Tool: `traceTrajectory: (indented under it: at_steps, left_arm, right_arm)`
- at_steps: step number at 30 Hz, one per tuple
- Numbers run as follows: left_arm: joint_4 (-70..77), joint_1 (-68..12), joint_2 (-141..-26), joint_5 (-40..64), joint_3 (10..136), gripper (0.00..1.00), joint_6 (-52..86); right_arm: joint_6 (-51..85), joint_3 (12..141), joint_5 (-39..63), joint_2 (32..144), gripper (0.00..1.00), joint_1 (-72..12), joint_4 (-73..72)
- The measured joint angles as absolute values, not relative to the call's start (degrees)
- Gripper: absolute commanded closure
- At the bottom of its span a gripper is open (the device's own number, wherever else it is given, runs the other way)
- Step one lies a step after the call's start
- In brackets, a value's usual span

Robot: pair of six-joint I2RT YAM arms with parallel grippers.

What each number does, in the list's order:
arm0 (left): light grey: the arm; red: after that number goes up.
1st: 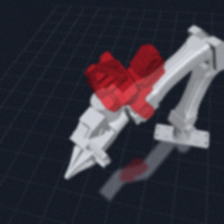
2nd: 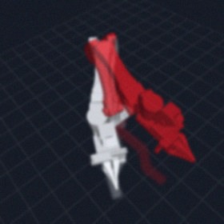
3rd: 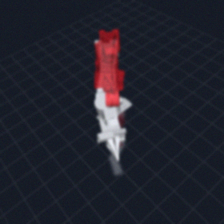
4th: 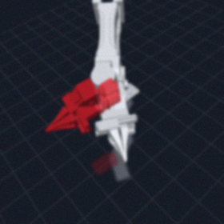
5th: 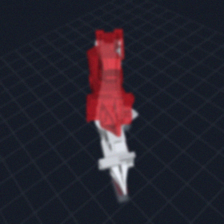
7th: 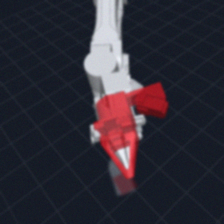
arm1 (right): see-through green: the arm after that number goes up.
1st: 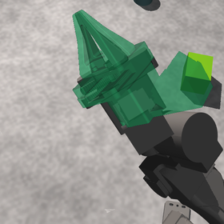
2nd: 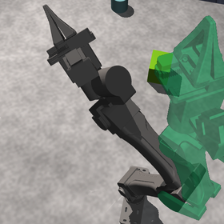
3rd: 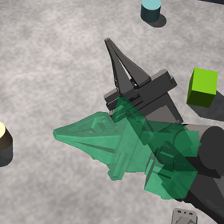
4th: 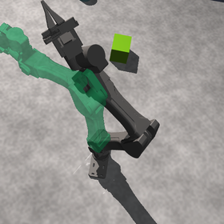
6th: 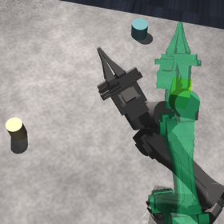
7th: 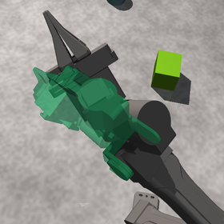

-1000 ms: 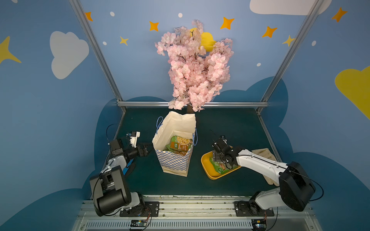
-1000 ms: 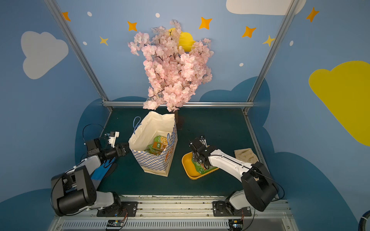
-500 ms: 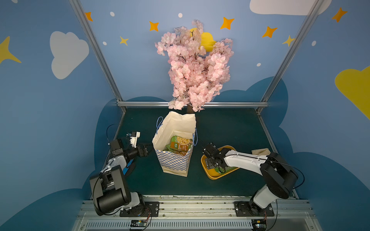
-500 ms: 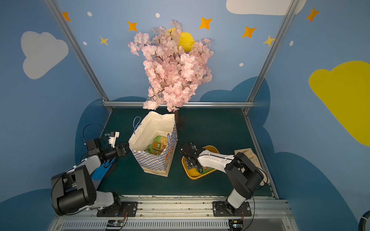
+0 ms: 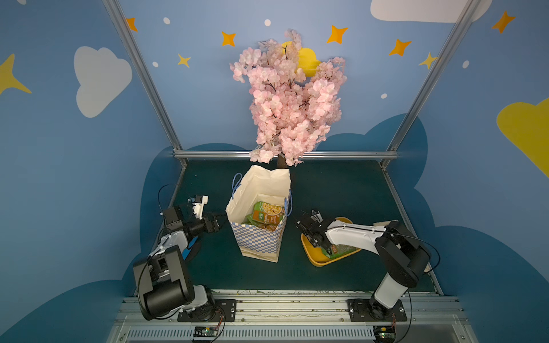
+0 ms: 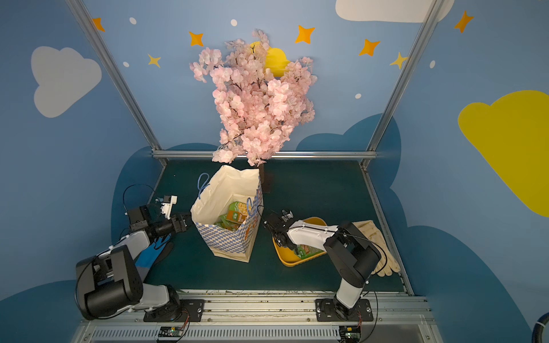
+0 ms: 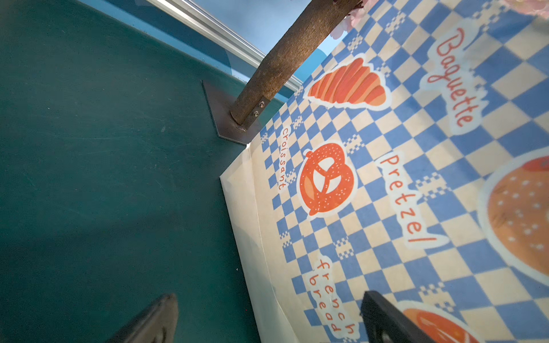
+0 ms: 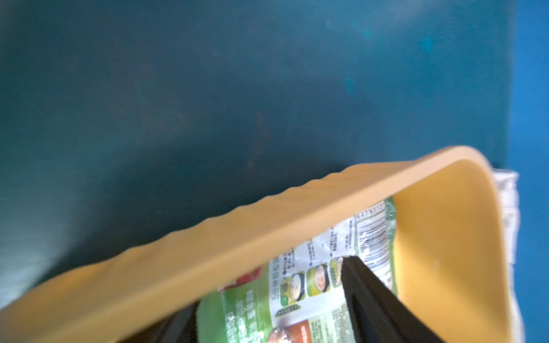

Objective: Place the condiment packets inside the bag
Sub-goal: Pick up the condiment packet from the storage box.

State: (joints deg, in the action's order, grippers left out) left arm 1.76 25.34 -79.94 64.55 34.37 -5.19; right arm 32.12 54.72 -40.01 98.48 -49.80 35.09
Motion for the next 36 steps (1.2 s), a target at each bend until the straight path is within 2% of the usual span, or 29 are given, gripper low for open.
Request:
traceTrajectory:
  at_steps: [5,10,13,17,21,27,36]
  left_arm:
    - [1.76,25.34,-79.94,64.55,34.37,0.00,-5.19]
    - [1.76,25.34,-79.94,64.55,34.37,0.00,-5.19]
    - [1.74,25.34,-79.94,64.55,34.37,0.00,-5.19]
    - [1.76,25.34,-79.94,64.55,34.37,0.00,-5.19]
    - [1.76,25.34,-79.94,64.55,34.37,0.00,-5.19]
    - [1.74,25.34,-79.94,64.55,34.37,0.00,-5.19]
    - [1.74,25.34,-79.94,64.51,34.37,0.00,-5.19]
  right_arm:
    - [35.03,54.52,-43.79,95.94,0.40,-50.11,38.44]
    - [37.12,53.78,-44.53,94.04,0.53,-50.00,38.83]
    - [38.24,53.01,-44.23,94.04,0.70,-49.89,38.85]
    - [40.21,52.45,-43.99,93.80,1.00,-49.43,39.29]
    - [41.39,52.05,-44.27,89.03,1.00,-49.32,40.77]
    - [39.59,52.07,-44.38,71.35,1.00,-49.32,40.25]
    - [29.23,51.51,-42.28,55.94,1.00,-49.12,29.76]
